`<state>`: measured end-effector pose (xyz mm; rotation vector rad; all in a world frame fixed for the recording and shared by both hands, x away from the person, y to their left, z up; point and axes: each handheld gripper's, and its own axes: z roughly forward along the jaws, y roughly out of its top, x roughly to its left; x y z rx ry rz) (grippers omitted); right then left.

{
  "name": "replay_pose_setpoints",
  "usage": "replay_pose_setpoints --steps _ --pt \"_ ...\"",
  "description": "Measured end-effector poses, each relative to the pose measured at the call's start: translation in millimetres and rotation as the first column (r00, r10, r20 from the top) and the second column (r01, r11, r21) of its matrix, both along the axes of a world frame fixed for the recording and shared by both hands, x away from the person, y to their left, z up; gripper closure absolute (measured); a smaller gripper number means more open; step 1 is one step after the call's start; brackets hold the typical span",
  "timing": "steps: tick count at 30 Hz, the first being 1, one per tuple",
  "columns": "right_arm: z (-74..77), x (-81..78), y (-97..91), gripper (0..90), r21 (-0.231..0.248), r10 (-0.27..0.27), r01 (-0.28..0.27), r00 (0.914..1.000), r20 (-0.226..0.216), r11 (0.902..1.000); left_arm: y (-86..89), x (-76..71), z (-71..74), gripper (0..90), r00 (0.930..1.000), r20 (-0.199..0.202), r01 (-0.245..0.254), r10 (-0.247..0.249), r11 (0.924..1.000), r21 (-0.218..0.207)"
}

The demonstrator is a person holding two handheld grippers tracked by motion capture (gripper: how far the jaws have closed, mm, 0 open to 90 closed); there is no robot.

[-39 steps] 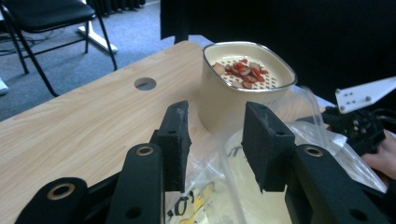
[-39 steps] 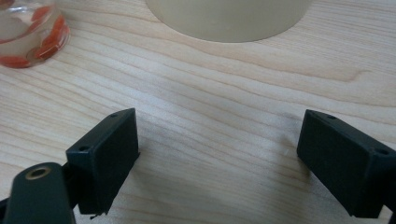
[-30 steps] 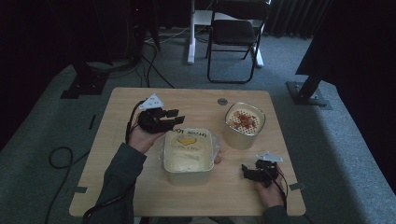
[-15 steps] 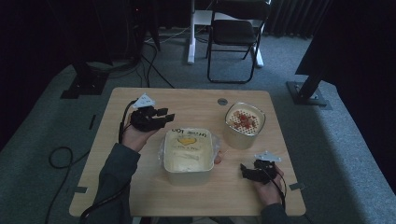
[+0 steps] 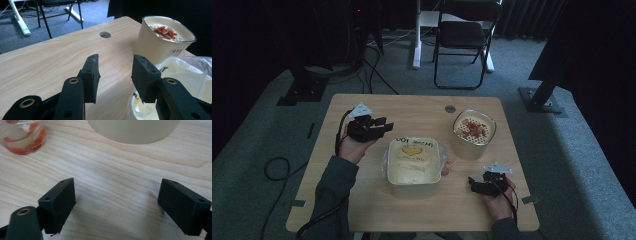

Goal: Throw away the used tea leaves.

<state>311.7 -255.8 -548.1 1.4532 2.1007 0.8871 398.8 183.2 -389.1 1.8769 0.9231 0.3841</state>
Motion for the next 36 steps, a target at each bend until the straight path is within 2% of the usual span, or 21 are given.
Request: replay_pose_setpoints --steps 2,4,6,7,8,9,10,11,12,13,14,18,22,23,27,32,33,34,35,36 --pt "4.4 -2.1 4.6 22.6 0.025 0.038 -0.038 0.9992 -0.008 0.999 2.6 0.3 -2.2 57.8 1.0 -0.002 -0.009 0.009 1.0 0.004" --pt "6.1 -3.3 7.2 22.6 0.031 0.055 -0.055 0.9985 0.006 0.998 3.5 0.3 -3.3 57.8 0.9999 -0.005 -0.014 0.014 0.9999 -0.001" --pt "10.5 -5.6 14.1 22.0 0.025 0.09 -0.091 0.9952 0.038 0.9955 5.4 0.2 -5.4 57.8 0.9998 -0.01 -0.017 0.017 0.9998 -0.003" --pt "15.9 -6.5 21.2 22.0 0.036 0.124 -0.126 0.9901 0.066 0.9913 7.3 0.1 -7.5 57.8 0.9997 -0.013 -0.023 0.023 0.9997 0.0" --pt "15.9 -6.5 21.2 22.0 0.036 0.124 -0.126 0.9901 0.066 0.9913 7.3 0.1 -7.5 57.8 0.9997 -0.013 -0.023 0.023 0.9997 0.0" --pt "20.9 -5.5 28.2 21.6 0.049 0.151 -0.156 0.9843 0.092 0.9866 9.2 -0.2 -9.5 57.8 0.9995 -0.018 -0.027 0.027 0.9996 -0.001" --pt "20.9 -5.5 28.2 21.6 0.049 0.151 -0.156 0.9843 0.092 0.9866 9.2 -0.2 -9.5 57.8 0.9995 -0.018 -0.027 0.027 0.9996 -0.001" --pt "24.8 -3.1 35.6 21.5 0.071 0.177 -0.186 0.9779 0.111 0.98 11.8 -0.5 -11.7 57.4 0.9993 -0.022 -0.032 0.031 0.9995 -0.005" --pt "26.0 -1.4 39.4 21.2 0.077 0.192 -0.202 0.9744 0.116 0.9764 13.3 -0.6 -13.0 57.1 0.9991 -0.024 -0.034 0.034 0.9994 -0.004" --pt "26.0 -1.4 39.4 21.2 0.077 0.192 -0.202 0.9744 0.116 0.9764 13.3 -0.6 -13.0 57.1 0.9991 -0.024 -0.034 0.034 0.9994 -0.004" --pt "26.9 2.3 47.5 21.1 0.089 0.214 -0.226 0.9691 0.123 0.9702 16.2 -0.9 -15.4 57.1 0.9988 -0.029 -0.039 0.039 0.9992 -0.004" --pt "26.4 10.9 62.0 21.0 0.104 0.251 -0.266 0.9573 0.144 0.9582 21.0 -1.8 -18.4 57.1 0.9981 -0.036 -0.051 0.05 0.9987 -0.006" --pt "25.3 15.3 68.4 20.9 0.115 0.261 -0.28 0.9531 0.153 0.9531 23.2 -2.1 -19.3 57.1 0.998 -0.039 -0.051 0.05 0.9987 -0.011" --pt "25.1 18.8 72.9 21.3 0.131 0.27 -0.292 0.9494 0.16 0.9475 23.9 -2.0 -19.4 57.1 0.998 -0.04 -0.049 0.049 0.9987 -0.01" --pt "28.7 28.0 82.8 22.4 0.136 0.269 -0.299 0.9416 0.202 0.9445 23.6 -2.7 -20.9 57.1 0.9978 -0.043 -0.051 0.05 0.9986 -0.011" --pt "30.5 33.5 86.6 23.5 0.128 0.271 -0.303 0.9375 0.219 0.9445 23.7 -2.4 -22.2 57.2 0.9976 -0.045 -0.053 0.053 0.9985 -0.008" --pt "30.0 37.7 87.7 29.6 0.129 0.269 -0.302 0.9366 0.225 0.9444 24.1 -2.5 -23.1 57.2 0.9973 -0.048 -0.055 0.055 0.9984 -0.009" --pt "30.0 37.7 87.7 29.6 0.129 0.269 -0.302 0.9366 0.225 0.9444 24.5 -2.6 -23.6 57.2 0.9973 -0.049 -0.056 0.055 0.9984 -0.009" --pt "30.7 36.8 86.4 30.3 0.109 0.26 -0.291 0.9363 0.236 0.9504 25.8 -2.7 -24.3 57.2 0.9971 -0.05 -0.058 0.057 0.9983 -0.006" --pt "31.3 35.8 84.8 30.6 0.111 0.255 -0.287 0.9369 0.239 0.9513 26.5 -2.7 -24.8 57.2 0.9969 -0.051 -0.06 0.06 0.9982 -0.007"
